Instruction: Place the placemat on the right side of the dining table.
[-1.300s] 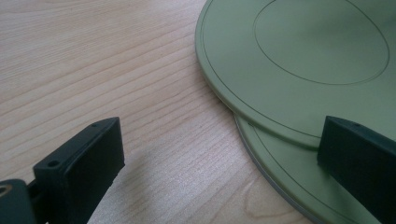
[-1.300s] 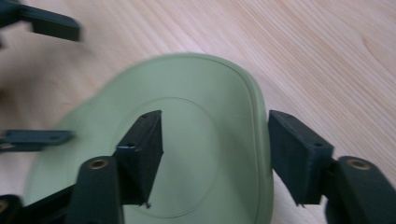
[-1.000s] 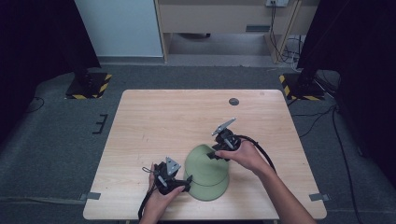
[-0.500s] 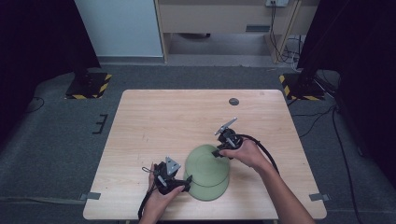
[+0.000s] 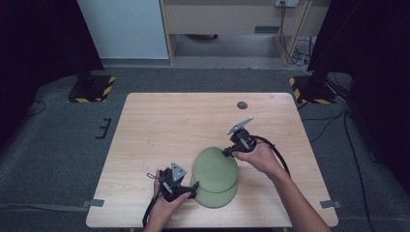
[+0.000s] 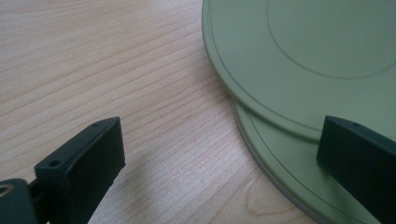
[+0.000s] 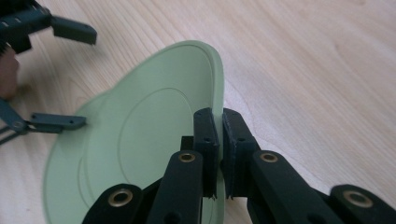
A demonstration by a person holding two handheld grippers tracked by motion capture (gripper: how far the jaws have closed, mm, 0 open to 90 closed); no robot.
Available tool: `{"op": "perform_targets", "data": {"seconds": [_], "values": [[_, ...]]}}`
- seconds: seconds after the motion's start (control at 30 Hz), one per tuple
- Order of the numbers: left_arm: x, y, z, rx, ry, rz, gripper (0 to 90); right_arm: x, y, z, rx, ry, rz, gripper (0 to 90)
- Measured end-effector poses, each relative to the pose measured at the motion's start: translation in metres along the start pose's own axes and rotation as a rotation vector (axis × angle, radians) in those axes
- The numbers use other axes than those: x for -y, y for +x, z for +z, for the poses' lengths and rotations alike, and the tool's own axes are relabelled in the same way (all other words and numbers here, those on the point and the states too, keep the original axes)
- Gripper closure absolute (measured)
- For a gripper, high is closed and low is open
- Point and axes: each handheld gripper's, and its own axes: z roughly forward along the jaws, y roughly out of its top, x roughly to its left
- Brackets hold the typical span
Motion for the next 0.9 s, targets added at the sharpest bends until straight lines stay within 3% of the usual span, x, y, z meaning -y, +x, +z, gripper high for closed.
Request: {"op": "perform_targets", "data": {"seconds": [0.5,0.9], "values": [[0.001,0.001,-0.001,-0.003,0.005,-0.008,0.7,-0.011,0.009,-0.041,0.001,-0.098,0.012,86.0],[0.002,0.004,-0.003,-0.014,0.006,-0.021,1.1,-0.022,0.015,-0.068,0.044,-0.177,0.021,86.1]]}}
